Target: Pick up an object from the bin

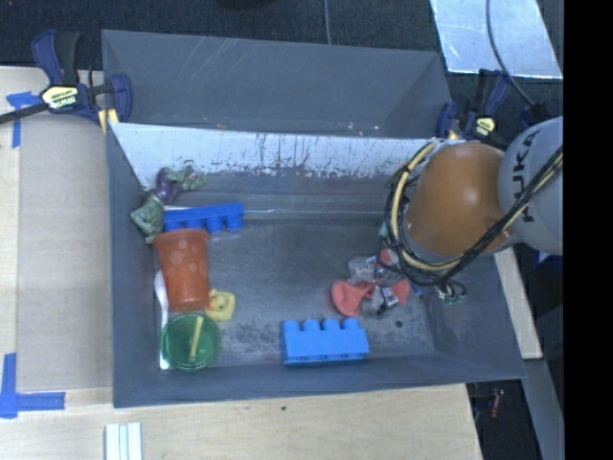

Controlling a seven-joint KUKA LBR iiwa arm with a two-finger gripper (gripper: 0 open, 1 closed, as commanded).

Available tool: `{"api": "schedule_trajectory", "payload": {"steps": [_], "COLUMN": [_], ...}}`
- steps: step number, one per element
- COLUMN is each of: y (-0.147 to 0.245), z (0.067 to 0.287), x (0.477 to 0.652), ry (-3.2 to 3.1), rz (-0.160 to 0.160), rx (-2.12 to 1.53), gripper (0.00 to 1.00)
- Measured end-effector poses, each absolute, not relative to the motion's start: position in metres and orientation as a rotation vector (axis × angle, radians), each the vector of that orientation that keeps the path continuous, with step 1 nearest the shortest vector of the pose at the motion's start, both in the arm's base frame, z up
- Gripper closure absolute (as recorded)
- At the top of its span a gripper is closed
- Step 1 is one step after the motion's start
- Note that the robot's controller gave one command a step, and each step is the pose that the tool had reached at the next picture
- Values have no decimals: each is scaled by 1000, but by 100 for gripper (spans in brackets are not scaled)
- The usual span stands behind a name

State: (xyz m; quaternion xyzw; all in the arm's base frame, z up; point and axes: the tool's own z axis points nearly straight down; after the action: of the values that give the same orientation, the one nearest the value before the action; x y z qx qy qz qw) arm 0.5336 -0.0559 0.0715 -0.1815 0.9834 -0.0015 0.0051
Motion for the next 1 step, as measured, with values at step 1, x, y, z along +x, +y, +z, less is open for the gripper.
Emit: {"api": "schedule_trajectory", "payload": {"steps": [1], "y": [-52], "z": [72], "x": [527], "ry": [2983], "rz": [-9], "rx": [-948], "gripper": [100]}}
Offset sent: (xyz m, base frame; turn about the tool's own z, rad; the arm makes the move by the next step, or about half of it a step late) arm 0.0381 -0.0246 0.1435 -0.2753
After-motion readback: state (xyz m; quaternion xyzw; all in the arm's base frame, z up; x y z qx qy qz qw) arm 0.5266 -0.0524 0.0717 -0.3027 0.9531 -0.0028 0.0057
